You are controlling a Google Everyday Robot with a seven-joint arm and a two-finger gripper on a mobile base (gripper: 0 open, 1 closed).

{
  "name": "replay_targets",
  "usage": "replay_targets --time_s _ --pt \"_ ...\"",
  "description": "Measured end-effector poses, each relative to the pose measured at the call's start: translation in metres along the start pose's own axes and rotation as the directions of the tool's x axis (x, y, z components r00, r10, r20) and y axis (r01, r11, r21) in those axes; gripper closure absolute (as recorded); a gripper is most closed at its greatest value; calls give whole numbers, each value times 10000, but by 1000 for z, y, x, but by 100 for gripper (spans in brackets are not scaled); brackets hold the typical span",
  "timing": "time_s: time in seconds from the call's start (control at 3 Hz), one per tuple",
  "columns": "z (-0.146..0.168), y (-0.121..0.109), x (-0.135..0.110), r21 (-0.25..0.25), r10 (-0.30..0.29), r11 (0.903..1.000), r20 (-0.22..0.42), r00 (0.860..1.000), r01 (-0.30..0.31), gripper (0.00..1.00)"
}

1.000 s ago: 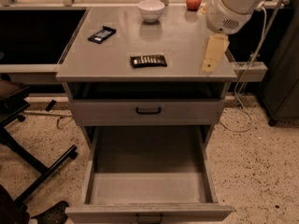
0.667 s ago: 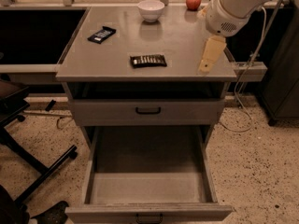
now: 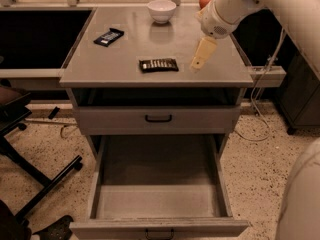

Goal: Place rxbar chocolate into middle drawer

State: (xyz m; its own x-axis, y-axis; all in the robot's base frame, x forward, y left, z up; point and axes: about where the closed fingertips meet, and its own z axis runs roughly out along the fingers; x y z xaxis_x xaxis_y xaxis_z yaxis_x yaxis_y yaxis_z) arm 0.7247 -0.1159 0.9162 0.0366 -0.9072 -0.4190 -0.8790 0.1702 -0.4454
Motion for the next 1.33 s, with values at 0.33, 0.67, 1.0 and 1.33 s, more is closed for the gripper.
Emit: replay_targets --time_s 0.33,0.67,1.0,1.33 --pt "1 0 0 -8 6 10000 -3 10000 -6 0" --pt "31 -10 7 -40 392 9992 293 9988 -391 0" --pt "75 -26 4 -226 575 9982 862 9946 -558 0" --pt "109 -46 6 -293 1022 9947 1674 9806 -987 0"
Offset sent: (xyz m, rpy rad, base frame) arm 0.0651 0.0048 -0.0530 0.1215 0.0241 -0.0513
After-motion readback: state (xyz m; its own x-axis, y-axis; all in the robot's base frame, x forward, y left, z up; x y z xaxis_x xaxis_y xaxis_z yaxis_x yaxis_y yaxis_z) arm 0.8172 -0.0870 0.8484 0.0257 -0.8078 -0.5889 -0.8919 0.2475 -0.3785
